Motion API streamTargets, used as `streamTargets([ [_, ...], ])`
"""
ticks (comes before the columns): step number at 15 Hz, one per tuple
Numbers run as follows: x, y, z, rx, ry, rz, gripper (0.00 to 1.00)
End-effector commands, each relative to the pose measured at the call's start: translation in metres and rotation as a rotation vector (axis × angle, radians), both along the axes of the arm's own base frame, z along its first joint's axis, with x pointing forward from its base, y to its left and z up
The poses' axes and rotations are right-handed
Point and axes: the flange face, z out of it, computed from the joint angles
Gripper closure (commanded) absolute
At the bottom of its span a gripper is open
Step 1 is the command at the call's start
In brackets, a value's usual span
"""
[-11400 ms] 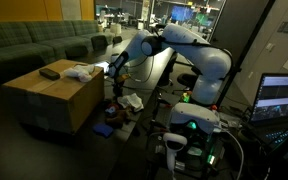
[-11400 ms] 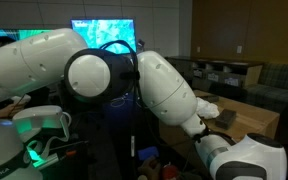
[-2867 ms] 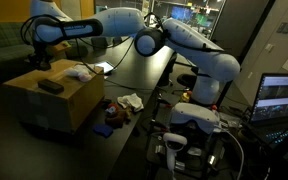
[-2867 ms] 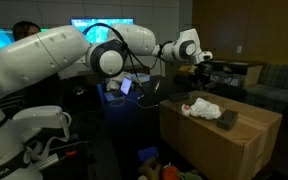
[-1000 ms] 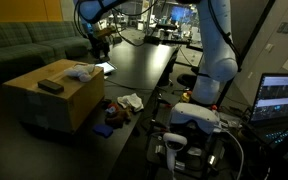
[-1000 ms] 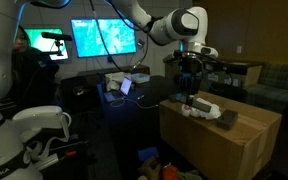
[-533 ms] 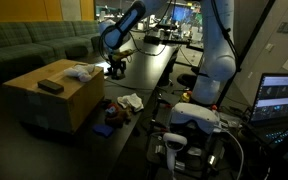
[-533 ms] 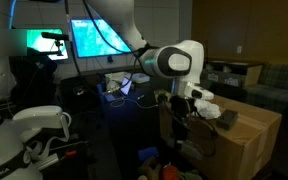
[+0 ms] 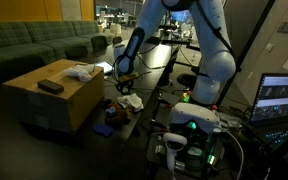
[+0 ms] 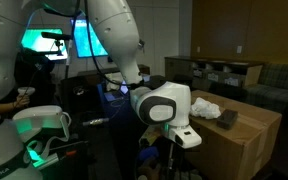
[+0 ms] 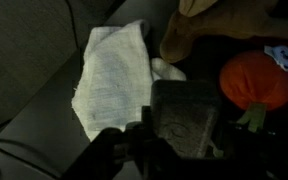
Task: Pick up all the object from the box and put them on the table, then pick up all the objects from the table and put them on the box
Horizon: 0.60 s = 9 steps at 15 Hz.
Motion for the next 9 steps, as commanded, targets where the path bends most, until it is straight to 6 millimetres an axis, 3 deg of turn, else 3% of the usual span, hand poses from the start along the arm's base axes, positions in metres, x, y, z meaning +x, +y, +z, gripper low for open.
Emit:
streamTargets([
  [1,0.023,0.009,-0.025,-0.038,-0.09,-0.129,0.69],
  [6,0.05,0.012,-0.06,-0.061,-0.12,-0.258,0.69],
  [9,0.059,-0.003,-0.071,-0.089,-0.128,-0.318,0.69],
])
